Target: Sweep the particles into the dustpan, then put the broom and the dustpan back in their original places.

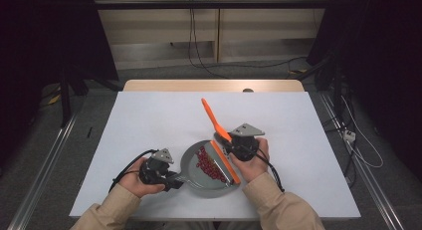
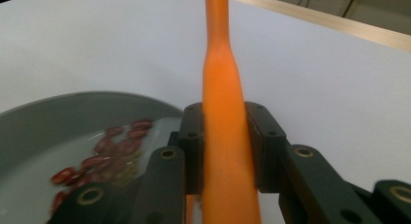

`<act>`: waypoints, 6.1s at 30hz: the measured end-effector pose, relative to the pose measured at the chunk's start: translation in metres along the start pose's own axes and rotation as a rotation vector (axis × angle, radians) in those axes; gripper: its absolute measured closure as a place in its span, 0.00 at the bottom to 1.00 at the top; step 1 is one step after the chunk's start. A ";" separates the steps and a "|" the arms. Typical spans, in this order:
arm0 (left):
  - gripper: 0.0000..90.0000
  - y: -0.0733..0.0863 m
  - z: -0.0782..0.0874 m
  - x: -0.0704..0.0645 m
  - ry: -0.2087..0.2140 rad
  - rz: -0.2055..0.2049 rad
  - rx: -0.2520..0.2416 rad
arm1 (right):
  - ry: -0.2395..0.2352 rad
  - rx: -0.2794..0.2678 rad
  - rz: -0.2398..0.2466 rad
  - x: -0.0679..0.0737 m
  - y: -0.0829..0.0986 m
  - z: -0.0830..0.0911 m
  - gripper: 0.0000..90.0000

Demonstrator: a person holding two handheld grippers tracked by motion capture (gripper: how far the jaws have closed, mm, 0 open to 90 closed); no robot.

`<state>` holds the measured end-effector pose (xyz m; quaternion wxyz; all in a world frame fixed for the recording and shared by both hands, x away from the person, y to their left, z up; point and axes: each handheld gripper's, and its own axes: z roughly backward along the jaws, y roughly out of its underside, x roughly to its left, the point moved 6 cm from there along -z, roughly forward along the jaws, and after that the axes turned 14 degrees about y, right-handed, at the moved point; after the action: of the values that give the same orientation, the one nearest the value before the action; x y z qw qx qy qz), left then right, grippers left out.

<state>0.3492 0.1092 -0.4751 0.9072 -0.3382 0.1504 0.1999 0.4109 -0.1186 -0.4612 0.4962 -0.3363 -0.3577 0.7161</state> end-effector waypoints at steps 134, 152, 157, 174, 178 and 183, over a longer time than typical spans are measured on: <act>0.56 0.033 0.051 0.074 -0.412 0.356 -0.416 | 0.356 0.021 -0.141 -0.161 0.043 0.030 0.79; 0.23 0.032 0.038 0.053 -0.280 0.304 -0.442 | 0.056 -0.063 -0.252 -0.108 0.032 0.032 0.61; 0.13 0.033 0.052 0.050 -0.304 0.243 -0.532 | -0.017 -0.038 -0.240 -0.105 0.043 0.038 0.46; 0.07 0.030 0.060 0.041 -0.255 0.090 -0.594 | -0.077 -0.080 -0.203 -0.104 0.063 0.065 0.33; 0.07 0.029 0.060 0.041 -0.252 0.074 -0.603 | -0.082 -0.080 -0.191 -0.103 0.064 0.066 0.33; 0.07 0.029 0.059 0.040 -0.249 0.070 -0.608 | -0.098 -0.077 -0.175 -0.098 0.066 0.067 0.33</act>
<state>0.3792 0.1798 -0.4645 0.7686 -0.5613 -0.0168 0.3064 0.3515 -0.2403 -0.4703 0.5256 -0.2872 -0.4365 0.6714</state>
